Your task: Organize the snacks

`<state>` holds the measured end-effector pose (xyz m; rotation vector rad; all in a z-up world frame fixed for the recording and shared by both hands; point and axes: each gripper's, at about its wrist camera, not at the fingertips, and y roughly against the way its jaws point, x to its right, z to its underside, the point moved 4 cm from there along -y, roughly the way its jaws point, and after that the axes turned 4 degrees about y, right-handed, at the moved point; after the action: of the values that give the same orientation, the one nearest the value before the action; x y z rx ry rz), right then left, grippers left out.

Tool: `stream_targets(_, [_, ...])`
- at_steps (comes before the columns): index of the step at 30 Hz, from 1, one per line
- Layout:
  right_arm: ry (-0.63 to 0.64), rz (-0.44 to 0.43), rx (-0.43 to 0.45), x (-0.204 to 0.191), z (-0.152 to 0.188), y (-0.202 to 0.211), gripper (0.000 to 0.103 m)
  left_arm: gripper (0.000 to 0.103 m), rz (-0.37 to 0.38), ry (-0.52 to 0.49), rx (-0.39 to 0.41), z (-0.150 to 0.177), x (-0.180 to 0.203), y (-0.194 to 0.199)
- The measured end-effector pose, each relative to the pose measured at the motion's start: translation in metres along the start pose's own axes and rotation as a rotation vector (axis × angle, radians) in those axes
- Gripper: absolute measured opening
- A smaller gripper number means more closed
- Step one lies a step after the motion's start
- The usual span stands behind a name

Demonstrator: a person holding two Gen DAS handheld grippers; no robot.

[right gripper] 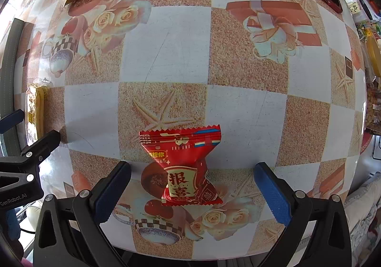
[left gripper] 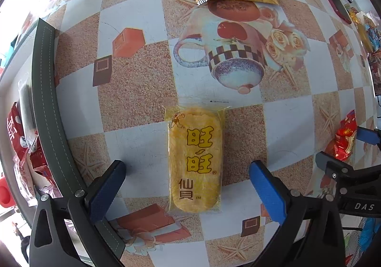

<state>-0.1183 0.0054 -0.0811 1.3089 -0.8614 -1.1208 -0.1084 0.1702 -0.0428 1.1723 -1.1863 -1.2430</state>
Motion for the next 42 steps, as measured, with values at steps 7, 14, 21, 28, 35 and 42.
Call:
stream_targets(7, [0.005, 0.0, 0.016, 0.0, 0.0, 0.002, 0.103, 0.103, 0.002, -0.001, -0.004, -0.003, -0.001, 0.004])
stream_targets(14, [0.007, 0.002, 0.036, 0.001, 0.0, 0.002, 0.103, 0.103, 0.004, 0.001, -0.005, -0.004, -0.001, 0.003])
stream_targets(21, [0.008, 0.002, 0.039, 0.001, -0.001, 0.003, 0.103, 0.103, 0.004, 0.001, -0.006, -0.005, 0.0, 0.003])
stream_targets(28, [0.016, 0.003, 0.002, 0.001, -0.006, 0.002, 0.103, 0.103, -0.002, -0.005, -0.039, -0.007, 0.002, 0.004])
stream_targets(35, [0.015, 0.007, 0.017, 0.0, -0.015, 0.017, 0.074, 0.075, 0.0, -0.044, -0.037, -0.004, 0.013, 0.015])
stream_targets(42, [-0.004, -0.012, 0.039, 0.008, -0.03, 0.03, 0.026, 0.039, 0.061, -0.057, -0.038, -0.004, 0.02, 0.027])
